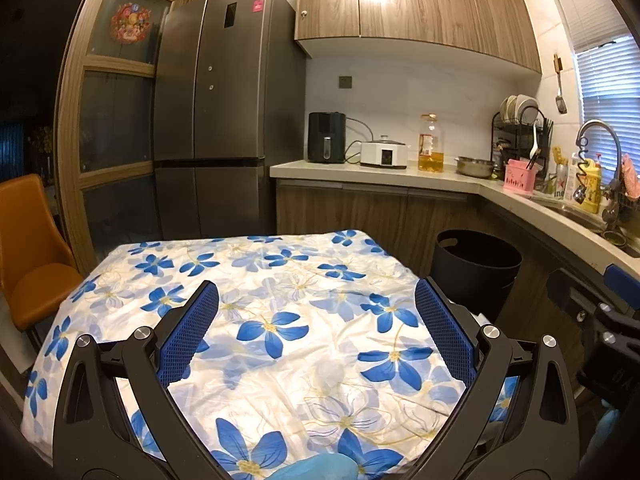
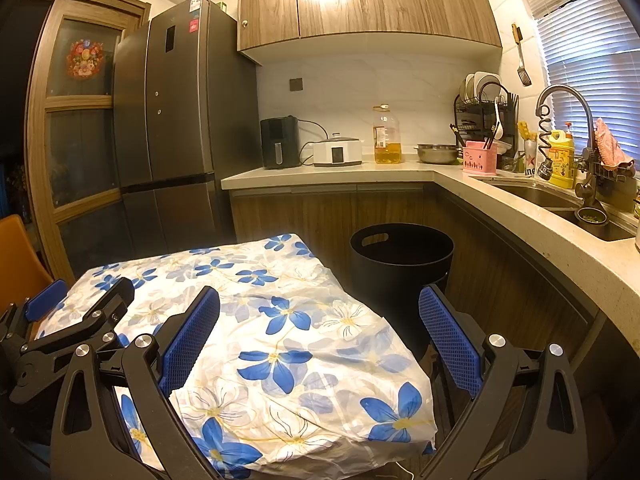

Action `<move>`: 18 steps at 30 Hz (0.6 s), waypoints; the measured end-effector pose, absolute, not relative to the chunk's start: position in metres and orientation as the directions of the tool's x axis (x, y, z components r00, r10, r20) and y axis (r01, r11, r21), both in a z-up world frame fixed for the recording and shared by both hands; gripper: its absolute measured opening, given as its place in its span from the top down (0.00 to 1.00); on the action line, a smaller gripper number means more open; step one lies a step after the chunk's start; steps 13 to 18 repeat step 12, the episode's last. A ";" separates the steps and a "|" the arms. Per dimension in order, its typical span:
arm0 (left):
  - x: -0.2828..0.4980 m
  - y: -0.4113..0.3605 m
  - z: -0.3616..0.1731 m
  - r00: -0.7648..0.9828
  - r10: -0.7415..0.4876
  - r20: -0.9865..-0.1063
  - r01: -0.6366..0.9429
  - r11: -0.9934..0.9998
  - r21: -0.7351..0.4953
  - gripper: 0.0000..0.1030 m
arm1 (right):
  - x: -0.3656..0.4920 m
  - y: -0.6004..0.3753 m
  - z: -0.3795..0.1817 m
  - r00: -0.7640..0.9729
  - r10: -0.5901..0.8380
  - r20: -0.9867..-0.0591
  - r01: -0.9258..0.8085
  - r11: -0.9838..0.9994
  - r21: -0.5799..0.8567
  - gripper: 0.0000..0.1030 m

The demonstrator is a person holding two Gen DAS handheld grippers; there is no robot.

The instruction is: Collect trash

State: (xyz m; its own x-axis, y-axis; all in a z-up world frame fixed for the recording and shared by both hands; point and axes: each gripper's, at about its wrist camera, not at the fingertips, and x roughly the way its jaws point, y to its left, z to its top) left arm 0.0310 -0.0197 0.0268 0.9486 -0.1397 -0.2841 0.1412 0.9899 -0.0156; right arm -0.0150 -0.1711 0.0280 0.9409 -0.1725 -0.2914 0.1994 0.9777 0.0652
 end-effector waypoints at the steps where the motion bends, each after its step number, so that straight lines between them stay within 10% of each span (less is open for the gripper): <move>1: 0.031 -0.019 0.027 0.948 -0.143 -0.286 0.144 0.989 -0.018 0.07 | -0.015 -0.171 0.028 0.941 -0.173 -0.291 0.200 0.978 0.065 0.07; 18: 0.029 -0.022 0.026 0.950 -0.122 -0.289 0.128 0.992 0.000 0.06 | -0.015 -0.171 0.027 0.940 -0.183 -0.287 0.211 0.975 0.071 0.07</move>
